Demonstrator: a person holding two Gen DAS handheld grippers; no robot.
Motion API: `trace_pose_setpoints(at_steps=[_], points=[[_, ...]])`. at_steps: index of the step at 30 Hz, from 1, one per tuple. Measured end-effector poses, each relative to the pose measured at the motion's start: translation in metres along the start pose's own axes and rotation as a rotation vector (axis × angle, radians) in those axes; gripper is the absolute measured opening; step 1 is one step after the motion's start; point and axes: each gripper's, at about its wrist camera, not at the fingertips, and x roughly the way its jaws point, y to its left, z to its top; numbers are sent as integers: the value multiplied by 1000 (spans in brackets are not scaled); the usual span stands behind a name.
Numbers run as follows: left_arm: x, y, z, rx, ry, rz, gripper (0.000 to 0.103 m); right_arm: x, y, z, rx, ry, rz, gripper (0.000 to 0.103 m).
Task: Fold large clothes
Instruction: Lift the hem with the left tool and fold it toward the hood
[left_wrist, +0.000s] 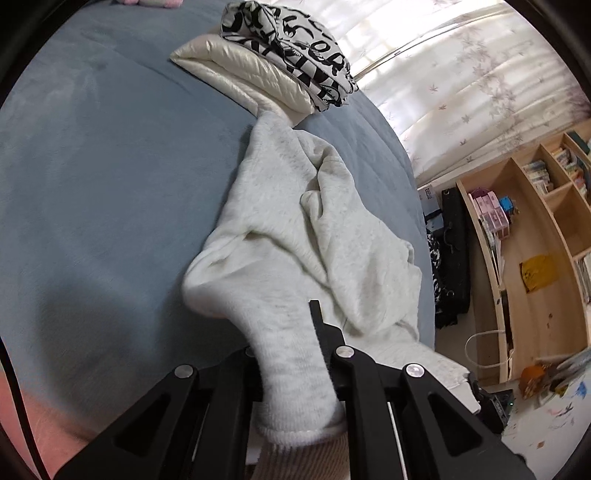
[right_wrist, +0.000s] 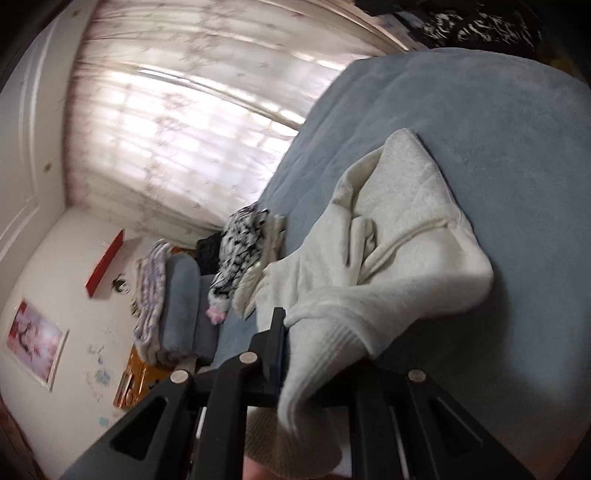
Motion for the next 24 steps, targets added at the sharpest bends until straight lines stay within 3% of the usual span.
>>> trace_pose_setpoints(at_steps=[4,8,10,14,15,16,20,24], points=[[29,-10,35,-50,14,-25,8,35,-8,36,87,15,-27,14],[68,-18,80,-74,22,6,12,76,-6,70,85,29,-77,18],[87,-17,99,-99,49,13,25,99,-9,84,79,51,-118,22],[116,-5,124,-196,122,-25,44,136,-19,106,79,119,-197,42],[118,-3,128,-214,124,-56,65,141,-22,109,87,131,-195,48],[117,0,130,-224,110,-72,82,141,-25,111,93,136,-186,51],[92,8,148,-262,-15,-130,88,143,-32,118,125,146,-161,57],[79,4,164,-216,-74,-46,88,144,-22,123,95,173,-146,59]])
